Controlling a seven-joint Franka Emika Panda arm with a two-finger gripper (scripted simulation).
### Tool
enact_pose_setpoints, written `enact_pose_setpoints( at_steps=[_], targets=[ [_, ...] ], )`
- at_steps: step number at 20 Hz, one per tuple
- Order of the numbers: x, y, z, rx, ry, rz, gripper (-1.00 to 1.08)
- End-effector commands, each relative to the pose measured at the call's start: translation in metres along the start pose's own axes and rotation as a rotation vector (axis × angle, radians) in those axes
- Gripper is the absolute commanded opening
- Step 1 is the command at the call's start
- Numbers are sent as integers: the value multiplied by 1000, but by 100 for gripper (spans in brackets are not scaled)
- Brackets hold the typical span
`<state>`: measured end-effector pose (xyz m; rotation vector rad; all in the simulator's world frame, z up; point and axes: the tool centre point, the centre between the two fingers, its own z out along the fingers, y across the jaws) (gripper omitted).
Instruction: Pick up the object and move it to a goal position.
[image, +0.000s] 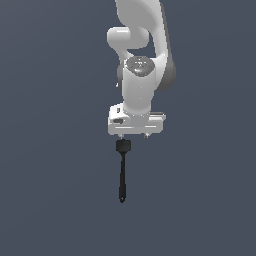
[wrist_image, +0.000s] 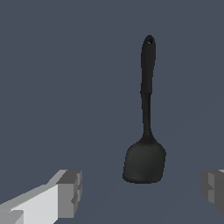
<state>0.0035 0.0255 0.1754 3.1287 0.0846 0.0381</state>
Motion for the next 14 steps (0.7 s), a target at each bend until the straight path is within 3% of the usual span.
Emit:
enact_pose_setpoints(
  at_steps=[1, 14],
  targets=[
    [0, 0, 0, 0, 0, 0, 100],
    [-1, -20, -6, 24, 0, 14, 100]
  ],
)
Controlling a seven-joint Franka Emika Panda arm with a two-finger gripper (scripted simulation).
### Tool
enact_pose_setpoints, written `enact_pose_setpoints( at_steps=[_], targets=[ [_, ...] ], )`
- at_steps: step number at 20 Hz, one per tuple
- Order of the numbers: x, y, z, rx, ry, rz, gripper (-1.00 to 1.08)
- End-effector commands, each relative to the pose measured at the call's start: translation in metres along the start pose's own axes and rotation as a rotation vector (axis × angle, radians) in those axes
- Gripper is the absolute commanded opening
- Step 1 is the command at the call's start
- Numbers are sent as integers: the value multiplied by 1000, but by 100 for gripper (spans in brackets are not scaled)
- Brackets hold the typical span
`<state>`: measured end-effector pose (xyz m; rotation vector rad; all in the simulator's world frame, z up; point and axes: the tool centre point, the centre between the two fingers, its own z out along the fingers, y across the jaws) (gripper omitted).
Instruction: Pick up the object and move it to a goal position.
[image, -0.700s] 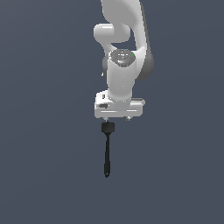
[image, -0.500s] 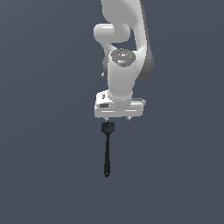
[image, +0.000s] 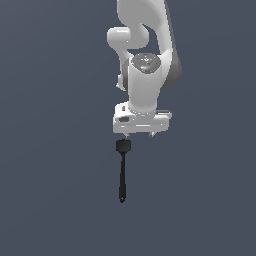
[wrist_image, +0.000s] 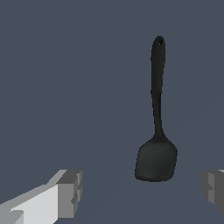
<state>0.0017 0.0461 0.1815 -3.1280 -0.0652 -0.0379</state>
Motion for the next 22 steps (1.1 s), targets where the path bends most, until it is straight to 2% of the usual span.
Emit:
enact_pose_setpoints(
  at_steps=[1, 9, 22],
  targets=[
    [1, 2, 1, 0, -1, 1, 100],
    [14, 14, 23, -3, -6, -5, 100],
    [47, 55, 96, -10, -21, -25, 100]
  ],
)
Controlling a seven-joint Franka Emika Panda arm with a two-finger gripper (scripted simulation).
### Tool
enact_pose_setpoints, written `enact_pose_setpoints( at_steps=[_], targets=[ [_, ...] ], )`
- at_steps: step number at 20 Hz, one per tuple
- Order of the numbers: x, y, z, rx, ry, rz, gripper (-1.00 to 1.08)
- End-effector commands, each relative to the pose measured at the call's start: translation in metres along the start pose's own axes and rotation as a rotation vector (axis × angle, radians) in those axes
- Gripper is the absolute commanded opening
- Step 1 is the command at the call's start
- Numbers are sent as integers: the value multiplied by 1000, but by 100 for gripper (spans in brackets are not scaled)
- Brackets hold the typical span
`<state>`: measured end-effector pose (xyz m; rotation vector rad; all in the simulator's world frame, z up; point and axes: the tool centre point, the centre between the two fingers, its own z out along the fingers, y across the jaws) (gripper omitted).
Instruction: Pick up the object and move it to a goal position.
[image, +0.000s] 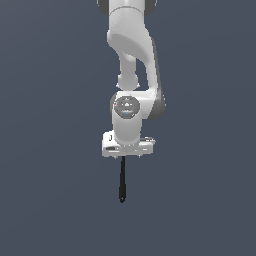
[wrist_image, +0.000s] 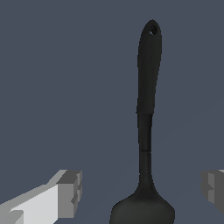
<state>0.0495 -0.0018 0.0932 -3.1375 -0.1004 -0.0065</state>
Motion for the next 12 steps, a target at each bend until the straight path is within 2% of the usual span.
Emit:
enact_pose_setpoints(
  at_steps=[1, 12],
  targets=[
    [4, 6, 11, -1, -1, -4, 100],
    [8, 14, 27, -2, -5, -7, 100]
  ],
)
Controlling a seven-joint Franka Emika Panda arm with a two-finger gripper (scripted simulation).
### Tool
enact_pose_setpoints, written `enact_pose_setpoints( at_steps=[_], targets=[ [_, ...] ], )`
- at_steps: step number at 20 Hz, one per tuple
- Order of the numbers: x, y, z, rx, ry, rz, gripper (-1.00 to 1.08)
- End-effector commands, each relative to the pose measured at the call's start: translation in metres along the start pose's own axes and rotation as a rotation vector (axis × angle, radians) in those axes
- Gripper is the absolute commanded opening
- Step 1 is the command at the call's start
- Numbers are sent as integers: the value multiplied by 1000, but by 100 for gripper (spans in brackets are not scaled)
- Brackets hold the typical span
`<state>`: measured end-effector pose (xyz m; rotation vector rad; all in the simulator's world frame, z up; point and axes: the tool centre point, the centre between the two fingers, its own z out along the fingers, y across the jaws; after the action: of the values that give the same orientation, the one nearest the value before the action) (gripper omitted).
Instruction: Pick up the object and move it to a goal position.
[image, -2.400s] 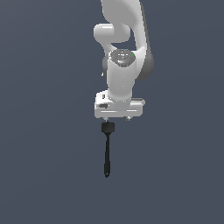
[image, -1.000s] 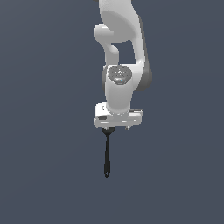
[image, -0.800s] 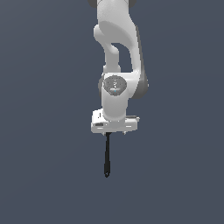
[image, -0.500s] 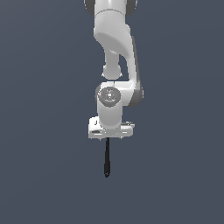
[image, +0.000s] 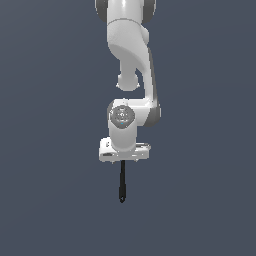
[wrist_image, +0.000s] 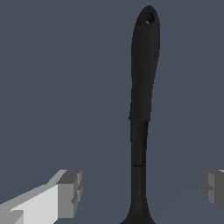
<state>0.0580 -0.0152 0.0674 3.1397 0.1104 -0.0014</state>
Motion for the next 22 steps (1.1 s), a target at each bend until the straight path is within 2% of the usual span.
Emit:
enact_pose_setpoints(
  at_steps=[1, 10, 16, 17, 22],
  targets=[
    [0, 0, 3, 0, 0, 0, 100],
    [-1, 0, 43, 0, 1, -1, 100],
    [1, 0, 50, 0, 1, -1, 100],
    [1, 0, 50, 0, 1, -1, -100],
    [1, 0, 50, 0, 1, -1, -100]
  ],
)
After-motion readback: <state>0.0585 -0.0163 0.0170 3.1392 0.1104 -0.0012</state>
